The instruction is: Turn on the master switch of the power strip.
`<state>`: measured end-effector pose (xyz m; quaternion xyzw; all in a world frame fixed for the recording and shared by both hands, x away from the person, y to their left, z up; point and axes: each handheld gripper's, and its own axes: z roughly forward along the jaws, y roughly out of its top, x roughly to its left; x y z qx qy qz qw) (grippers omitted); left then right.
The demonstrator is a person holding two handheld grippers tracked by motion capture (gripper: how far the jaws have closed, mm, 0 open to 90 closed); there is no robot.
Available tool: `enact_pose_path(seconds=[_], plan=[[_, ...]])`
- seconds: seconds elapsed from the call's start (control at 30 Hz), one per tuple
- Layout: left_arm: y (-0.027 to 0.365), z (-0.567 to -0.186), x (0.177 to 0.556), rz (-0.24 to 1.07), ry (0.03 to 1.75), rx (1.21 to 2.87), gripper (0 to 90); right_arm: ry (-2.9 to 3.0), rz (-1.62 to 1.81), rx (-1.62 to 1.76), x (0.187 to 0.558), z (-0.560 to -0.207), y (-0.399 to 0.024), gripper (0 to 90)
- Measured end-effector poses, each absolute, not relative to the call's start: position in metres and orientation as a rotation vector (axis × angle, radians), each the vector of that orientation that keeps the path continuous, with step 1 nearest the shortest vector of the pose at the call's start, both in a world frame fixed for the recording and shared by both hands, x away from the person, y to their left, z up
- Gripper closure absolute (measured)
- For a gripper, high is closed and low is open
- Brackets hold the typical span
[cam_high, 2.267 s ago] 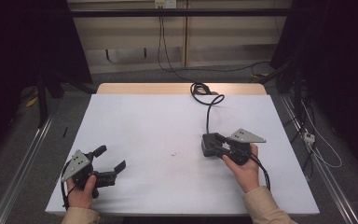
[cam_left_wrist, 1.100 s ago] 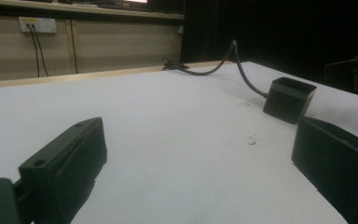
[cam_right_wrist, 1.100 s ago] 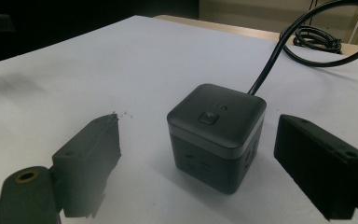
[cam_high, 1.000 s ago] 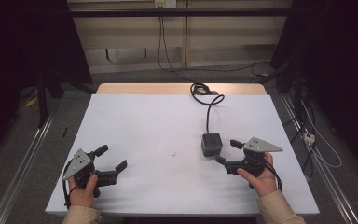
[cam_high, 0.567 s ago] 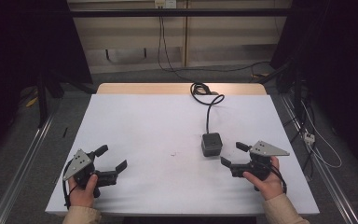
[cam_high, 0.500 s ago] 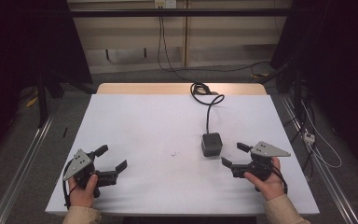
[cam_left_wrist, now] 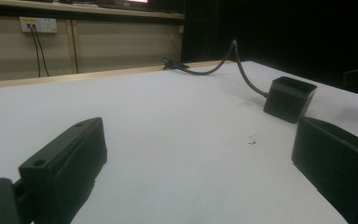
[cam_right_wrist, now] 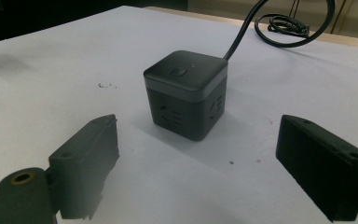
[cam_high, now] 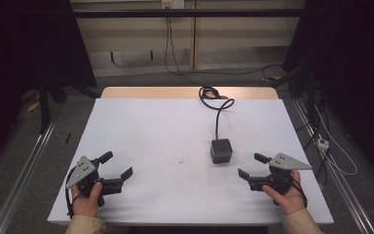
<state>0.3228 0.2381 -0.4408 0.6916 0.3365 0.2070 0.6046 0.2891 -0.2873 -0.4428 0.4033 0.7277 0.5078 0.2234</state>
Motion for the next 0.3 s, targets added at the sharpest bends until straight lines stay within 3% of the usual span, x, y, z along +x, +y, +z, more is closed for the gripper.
enact_pose_path(seconds=[0.3], plan=[[0.2384, -0.4408, 0.3236, 0.48, 0.783, 1.6, 2.8, 2.003, 1.384, 1.125, 0.2856, -0.4457, -0.2942, 12.4]])
